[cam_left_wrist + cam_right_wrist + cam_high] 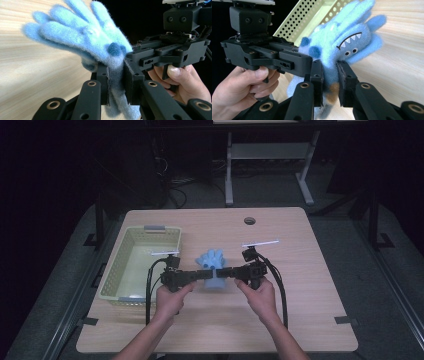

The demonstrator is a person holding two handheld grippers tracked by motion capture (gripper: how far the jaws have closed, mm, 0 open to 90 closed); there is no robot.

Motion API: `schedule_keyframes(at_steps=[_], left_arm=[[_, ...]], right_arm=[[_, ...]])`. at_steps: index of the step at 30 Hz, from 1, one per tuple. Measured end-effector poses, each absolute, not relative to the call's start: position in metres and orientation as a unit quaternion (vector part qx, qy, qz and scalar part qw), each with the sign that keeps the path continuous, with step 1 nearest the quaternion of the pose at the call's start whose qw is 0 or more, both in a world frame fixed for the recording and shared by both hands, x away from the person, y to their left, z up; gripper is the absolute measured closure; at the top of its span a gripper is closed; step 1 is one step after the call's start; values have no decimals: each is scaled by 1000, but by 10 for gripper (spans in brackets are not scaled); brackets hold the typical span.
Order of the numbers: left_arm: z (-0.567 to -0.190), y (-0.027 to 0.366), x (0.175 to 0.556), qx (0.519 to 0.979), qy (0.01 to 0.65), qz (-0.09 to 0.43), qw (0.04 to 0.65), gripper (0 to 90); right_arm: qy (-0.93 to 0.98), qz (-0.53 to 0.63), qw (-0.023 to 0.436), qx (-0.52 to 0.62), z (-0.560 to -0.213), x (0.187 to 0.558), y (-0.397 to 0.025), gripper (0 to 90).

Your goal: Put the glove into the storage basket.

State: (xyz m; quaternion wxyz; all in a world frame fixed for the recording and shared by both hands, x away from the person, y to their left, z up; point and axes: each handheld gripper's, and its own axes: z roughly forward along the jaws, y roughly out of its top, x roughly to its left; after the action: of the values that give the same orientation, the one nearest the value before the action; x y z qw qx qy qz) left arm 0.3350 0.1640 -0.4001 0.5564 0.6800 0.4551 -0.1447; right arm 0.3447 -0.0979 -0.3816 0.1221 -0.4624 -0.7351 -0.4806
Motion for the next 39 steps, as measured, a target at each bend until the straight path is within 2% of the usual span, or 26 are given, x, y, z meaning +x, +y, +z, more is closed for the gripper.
schedule_keyframes(at_steps=[39], left_arm=[[-386, 226, 341, 647, 485, -137, 573, 765]], right_arm=[[-744, -487, 141, -435, -366, 368, -38, 765]])
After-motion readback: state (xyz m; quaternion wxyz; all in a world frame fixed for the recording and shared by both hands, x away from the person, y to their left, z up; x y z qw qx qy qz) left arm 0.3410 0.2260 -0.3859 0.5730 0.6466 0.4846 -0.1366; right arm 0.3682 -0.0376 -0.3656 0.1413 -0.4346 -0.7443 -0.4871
